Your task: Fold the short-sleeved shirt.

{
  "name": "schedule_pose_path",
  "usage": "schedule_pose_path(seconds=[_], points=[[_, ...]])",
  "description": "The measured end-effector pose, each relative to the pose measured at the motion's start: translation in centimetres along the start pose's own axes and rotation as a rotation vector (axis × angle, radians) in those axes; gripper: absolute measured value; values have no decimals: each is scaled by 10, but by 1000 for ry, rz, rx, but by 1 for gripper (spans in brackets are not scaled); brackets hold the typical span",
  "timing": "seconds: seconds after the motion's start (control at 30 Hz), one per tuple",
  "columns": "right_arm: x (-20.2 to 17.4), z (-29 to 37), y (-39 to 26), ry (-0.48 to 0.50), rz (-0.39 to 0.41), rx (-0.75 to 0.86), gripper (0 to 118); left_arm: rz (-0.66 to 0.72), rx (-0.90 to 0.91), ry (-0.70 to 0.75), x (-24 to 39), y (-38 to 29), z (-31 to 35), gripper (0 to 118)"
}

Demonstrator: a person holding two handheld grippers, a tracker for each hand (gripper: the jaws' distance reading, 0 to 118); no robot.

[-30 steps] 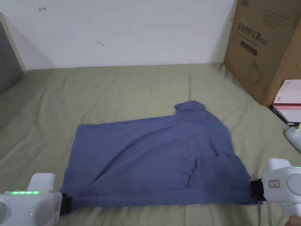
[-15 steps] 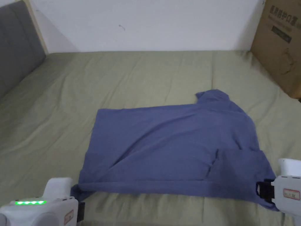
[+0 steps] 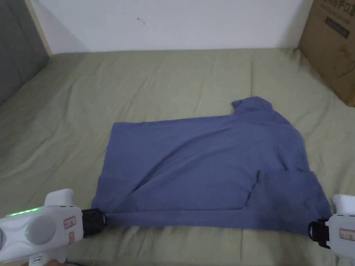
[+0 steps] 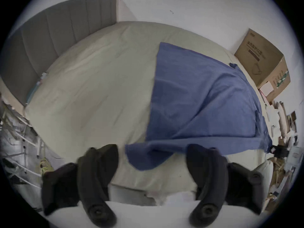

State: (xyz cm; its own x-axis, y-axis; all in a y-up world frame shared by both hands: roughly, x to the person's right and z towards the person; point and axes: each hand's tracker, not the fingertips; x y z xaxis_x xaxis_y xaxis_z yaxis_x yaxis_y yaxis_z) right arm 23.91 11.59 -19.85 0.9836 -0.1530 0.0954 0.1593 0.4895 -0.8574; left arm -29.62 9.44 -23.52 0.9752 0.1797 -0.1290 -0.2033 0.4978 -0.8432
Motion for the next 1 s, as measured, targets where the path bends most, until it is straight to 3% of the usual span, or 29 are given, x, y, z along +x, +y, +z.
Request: schedule_pose_path(seconds=[0.07, 0.17, 0.33, 0.37, 0.4, 0.43, 0.47, 0.6, 0.63, 0.67, 0.7, 0.73, 0.77, 0.83, 0.9, 1.0], points=[[3, 0, -1, -6, -4, -10, 2, 52, -29, -30, -1, 1, -7, 4], [9, 2, -3, -19, -9, -11, 2, -59, -36, 21, 8, -2, -7, 5], [23, 9, -2, -10, -45, 8, 3, 14, -13, -6, 4, 2, 2, 5], [26, 10, -1, -6, -49, 10, 11, 20, -8, -11, 4, 2, 4, 5], [28, 9, 2, -8, -48, -4, 33, 19, -7, -13, 7, 2, 8, 5], [29, 8, 5, -30, -45, -21, 69, 13, -3, -10, 10, 2, 11, 5], [31, 5, 5, -49, -39, -22, 82, 7, 1, -6, 12, 2, 12, 5], [37, -6, 11, -68, -26, -29, 81, -31, 2, 22, 20, 2, 14, 5], [40, -13, 12, -60, -39, -43, 68, -33, 1, 25, 22, 1, 14, 5], [43, -19, 13, -51, -46, -56, 27, -35, 0, 29, 22, 2, 13, 5], [42, -22, 12, -54, -32, -64, 2, -39, -2, 36, 23, 2, 12, 5], [41, -29, 10, -77, 29, -113, 2, -40, -3, 38, 23, 1, 12, 5], [40, -32, 8, -140, 20, -137, 2, -39, -5, 38, 23, 1, 13, 5], [39, -26, 7, -83, 32, -106, 2, -43, -5, 40, 21, 1, 13, 5], [41, -20, 11, -85, -17, -86, 2, -40, -7, 37, 21, 0, 15, 5], [40, -11, 17, -88, -11, -72, 2, -30, -11, 34, 16, 4, 13, 5]])
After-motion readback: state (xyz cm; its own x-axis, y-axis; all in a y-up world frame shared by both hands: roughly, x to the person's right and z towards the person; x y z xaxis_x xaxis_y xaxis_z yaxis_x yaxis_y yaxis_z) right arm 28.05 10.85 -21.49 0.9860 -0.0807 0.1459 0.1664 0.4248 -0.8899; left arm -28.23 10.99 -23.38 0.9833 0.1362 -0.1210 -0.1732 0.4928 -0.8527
